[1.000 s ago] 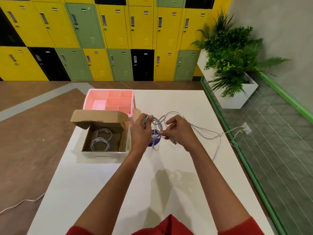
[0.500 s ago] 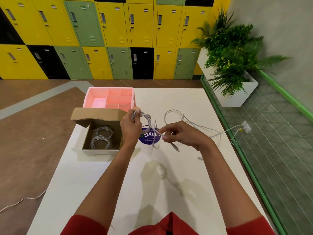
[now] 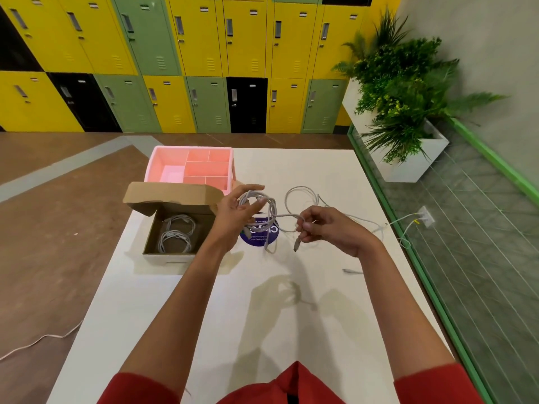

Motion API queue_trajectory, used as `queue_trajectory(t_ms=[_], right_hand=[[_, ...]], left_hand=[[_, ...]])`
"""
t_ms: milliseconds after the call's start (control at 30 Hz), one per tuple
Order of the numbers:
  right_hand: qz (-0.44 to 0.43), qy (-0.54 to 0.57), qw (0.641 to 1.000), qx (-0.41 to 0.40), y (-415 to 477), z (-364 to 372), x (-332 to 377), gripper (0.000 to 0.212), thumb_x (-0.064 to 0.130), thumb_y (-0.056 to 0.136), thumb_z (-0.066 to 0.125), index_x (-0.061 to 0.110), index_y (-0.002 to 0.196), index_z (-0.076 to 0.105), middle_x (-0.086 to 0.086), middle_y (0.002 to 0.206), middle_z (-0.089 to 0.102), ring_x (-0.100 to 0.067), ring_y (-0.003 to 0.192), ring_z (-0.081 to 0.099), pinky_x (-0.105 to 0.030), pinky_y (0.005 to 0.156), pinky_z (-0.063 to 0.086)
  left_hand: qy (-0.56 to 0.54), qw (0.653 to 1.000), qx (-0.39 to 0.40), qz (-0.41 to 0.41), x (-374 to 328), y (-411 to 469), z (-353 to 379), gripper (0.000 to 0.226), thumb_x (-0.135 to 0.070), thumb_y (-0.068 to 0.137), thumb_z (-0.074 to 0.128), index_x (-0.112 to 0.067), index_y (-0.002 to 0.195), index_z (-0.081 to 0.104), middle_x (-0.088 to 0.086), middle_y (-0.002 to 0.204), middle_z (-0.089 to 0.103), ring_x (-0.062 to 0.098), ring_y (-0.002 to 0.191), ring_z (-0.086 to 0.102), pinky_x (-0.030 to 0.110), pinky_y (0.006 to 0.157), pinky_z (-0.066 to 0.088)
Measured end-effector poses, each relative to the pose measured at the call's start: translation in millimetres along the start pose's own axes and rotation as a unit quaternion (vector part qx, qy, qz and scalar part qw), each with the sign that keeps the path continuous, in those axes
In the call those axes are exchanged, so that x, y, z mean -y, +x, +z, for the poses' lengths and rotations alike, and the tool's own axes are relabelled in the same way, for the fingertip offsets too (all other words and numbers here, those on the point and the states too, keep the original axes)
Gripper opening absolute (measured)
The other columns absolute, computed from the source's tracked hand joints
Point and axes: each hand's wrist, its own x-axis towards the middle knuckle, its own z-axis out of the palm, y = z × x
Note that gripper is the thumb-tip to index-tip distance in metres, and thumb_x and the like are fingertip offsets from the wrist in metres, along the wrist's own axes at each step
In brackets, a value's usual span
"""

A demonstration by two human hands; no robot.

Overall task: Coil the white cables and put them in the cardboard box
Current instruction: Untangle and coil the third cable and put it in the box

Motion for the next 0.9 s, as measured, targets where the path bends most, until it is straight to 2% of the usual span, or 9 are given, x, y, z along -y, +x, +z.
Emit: queue_trajectory(t_ms=[67,200,333,433,533,600,700,800,900], right_hand=[[0.0,0.003,1.0,0.019,-2,0,3,0.014,-0.007,0.094,0.048,0.002,0.092,0.059,-0.011,0.087,0.06,-0.014,0.077,0.065,-0.021,0.077,0.055],[-0.009,0.011,0.998,0.061,-7,6,13,0.003,0.004,0.093,0.056,0.005,0.092,0.059,-0.009,0.088,0.061,-0.03,0.093,0.067,-0.033,0.089,0.055],[-0.051,-0.018,0.998,0.035,-5,18,22,0.013,0.017,0.097,0.055,0.01,0.088,0.061,-0.013,0.083,0.064,-0.038,0.093,0.067,-0.033,0.084,0.055],[-0.075,-0.045,0.996,0.016,-2,18,24,0.015,0.019,0.097,0.055,0.01,0.088,0.061,-0.021,0.084,0.067,-0.028,0.084,0.067,-0.036,0.085,0.055],[-0.078,-0.078,0.994,0.011,-1,21,25,0.017,0.022,0.096,0.057,0.008,0.088,0.062,-0.018,0.086,0.069,-0.016,0.079,0.065,-0.035,0.084,0.054],[-0.087,-0.101,0.991,0.016,-2,30,26,0.016,0.021,0.096,0.057,0.007,0.089,0.062,-0.016,0.086,0.069,-0.013,0.076,0.064,-0.028,0.078,0.054],[-0.101,-0.101,0.99,0.02,-3,40,28,0.015,0.015,0.096,0.055,0.006,0.087,0.061,-0.011,0.081,0.067,-0.009,0.074,0.061,-0.014,0.069,0.047],[-0.103,-0.073,0.991,0.03,-2,38,29,0.015,0.013,0.096,0.054,0.001,0.089,0.061,-0.008,0.08,0.064,-0.01,0.075,0.059,-0.017,0.072,0.048],[-0.086,-0.058,0.994,0.04,0,30,24,0.018,0.014,0.097,0.054,-0.003,0.094,0.061,-0.012,0.085,0.065,-0.01,0.077,0.061,-0.019,0.074,0.05]], left_hand=[[0.009,1.0,-0.02,0.004,2,1,1,0.036,-0.019,0.079,0.071,-0.006,0.111,0.061,-0.007,0.103,0.064,0.016,0.084,0.064,0.022,0.054,0.051],[0.018,0.993,-0.112,0.035,4,4,6,0.008,-0.01,0.085,0.069,-0.012,0.091,0.065,0.004,0.093,0.064,0.011,0.072,0.058,0.014,0.047,0.045],[0.039,0.983,-0.163,0.069,8,8,8,0.009,-0.018,0.085,0.07,-0.024,0.08,0.065,0.006,0.091,0.067,0.019,0.083,0.062,0.023,0.059,0.05],[0.052,0.98,-0.183,0.056,13,9,8,0.006,-0.027,0.083,0.071,-0.027,0.081,0.066,0.004,0.096,0.069,0.024,0.097,0.064,0.03,0.069,0.056],[0.059,0.979,-0.195,0.031,14,10,8,0.009,-0.033,0.081,0.072,-0.027,0.083,0.066,0.004,0.098,0.069,0.024,0.097,0.064,0.041,0.071,0.059],[0.068,0.975,-0.209,0.033,14,12,10,0.013,-0.032,0.081,0.073,-0.022,0.087,0.067,0.005,0.097,0.07,0.022,0.094,0.065,0.037,0.072,0.057],[0.093,0.967,-0.228,0.071,13,10,15,0.016,-0.026,0.082,0.073,-0.015,0.091,0.066,0.004,0.093,0.069,0.011,0.083,0.064,0.016,0.069,0.051],[0.102,0.961,-0.243,0.084,10,9,17,0.015,-0.023,0.085,0.07,-0.013,0.095,0.065,-0.004,0.09,0.068,0.002,0.081,0.063,0.011,0.069,0.048],[0.04,0.968,-0.235,0.071,3,11,16,0.017,-0.02,0.084,0.071,-0.009,0.096,0.065,-0.008,0.082,0.067,0.0,0.064,0.06,0.013,0.053,0.046]])
